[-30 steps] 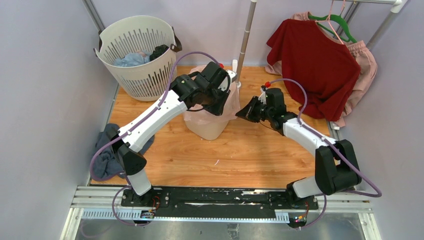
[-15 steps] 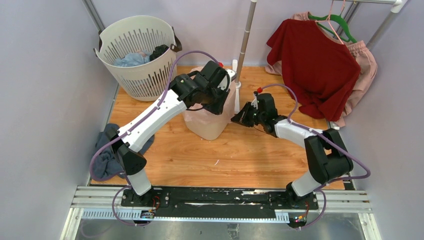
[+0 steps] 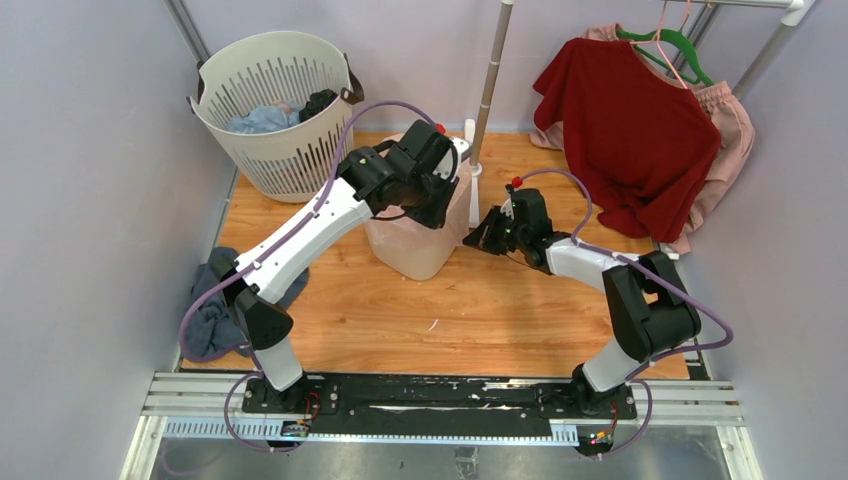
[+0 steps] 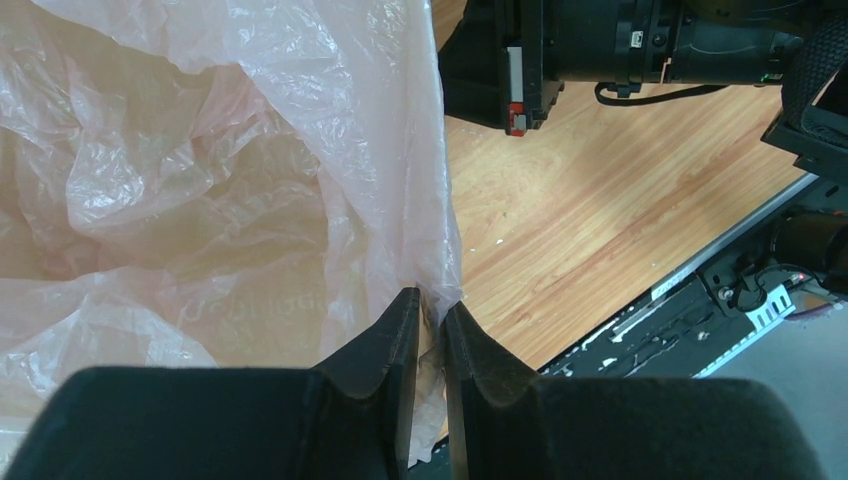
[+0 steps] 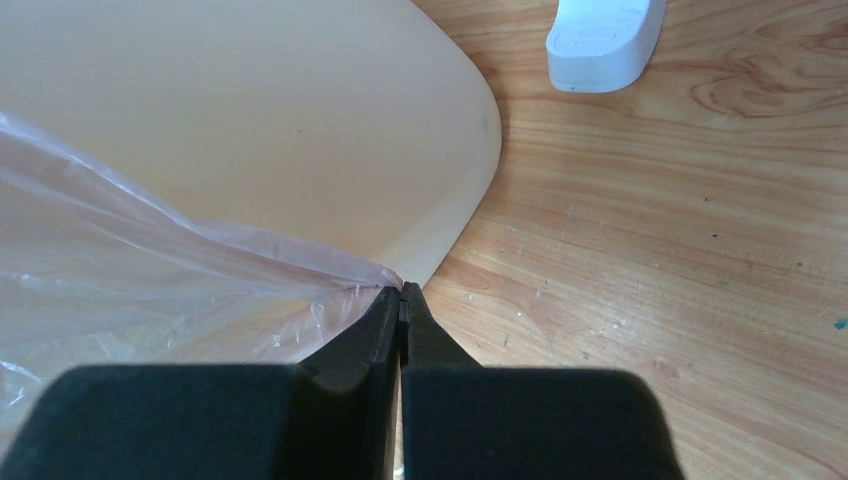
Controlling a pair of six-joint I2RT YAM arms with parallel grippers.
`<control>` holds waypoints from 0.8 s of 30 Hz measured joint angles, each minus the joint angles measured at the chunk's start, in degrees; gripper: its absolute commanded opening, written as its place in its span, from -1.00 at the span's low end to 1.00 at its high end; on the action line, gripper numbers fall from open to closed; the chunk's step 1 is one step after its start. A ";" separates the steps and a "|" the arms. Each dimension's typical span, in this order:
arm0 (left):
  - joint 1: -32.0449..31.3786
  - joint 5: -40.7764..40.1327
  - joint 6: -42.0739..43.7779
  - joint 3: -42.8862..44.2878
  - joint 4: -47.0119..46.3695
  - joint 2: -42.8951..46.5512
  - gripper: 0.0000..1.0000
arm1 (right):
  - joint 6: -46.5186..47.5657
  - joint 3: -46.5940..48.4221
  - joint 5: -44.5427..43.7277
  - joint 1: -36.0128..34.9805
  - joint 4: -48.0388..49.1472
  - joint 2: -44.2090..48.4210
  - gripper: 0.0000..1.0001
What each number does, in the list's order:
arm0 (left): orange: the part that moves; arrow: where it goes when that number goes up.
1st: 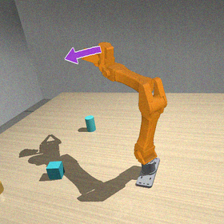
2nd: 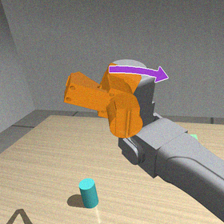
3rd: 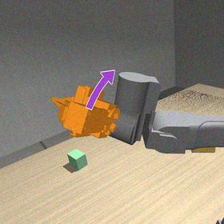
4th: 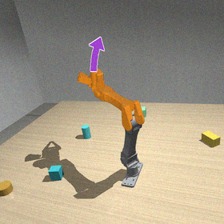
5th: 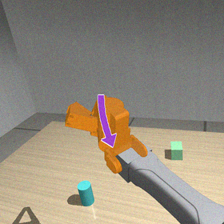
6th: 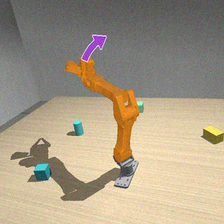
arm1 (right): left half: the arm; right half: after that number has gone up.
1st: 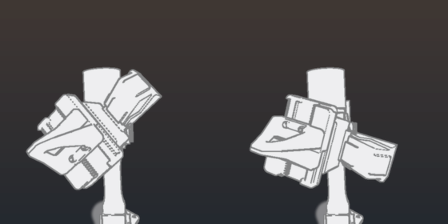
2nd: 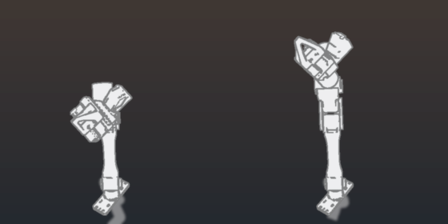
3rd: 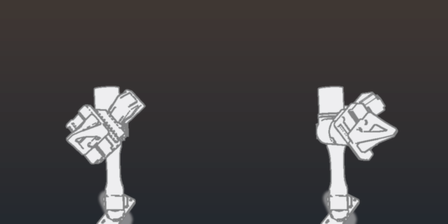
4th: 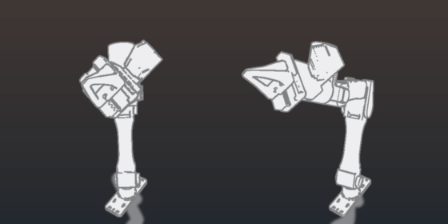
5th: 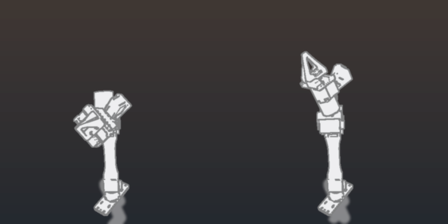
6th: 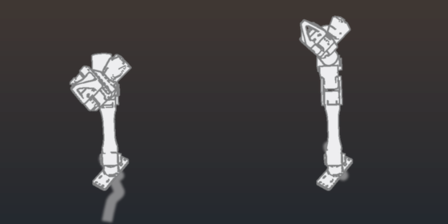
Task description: Put the trash bags into the trash bin
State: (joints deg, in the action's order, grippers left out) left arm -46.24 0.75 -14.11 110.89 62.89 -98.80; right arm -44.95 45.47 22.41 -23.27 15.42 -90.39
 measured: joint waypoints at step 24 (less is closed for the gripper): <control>3.10 -2.19 3.02 9.53 0.24 7.50 0.13 | 18.58 26.75 -7.69 -0.24 -39.45 17.33 -0.05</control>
State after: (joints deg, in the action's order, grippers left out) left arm -43.13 -1.43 -11.09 120.42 63.13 -91.31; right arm -26.37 72.23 14.72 -23.51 -24.03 -73.06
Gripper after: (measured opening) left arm 0.554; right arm 0.472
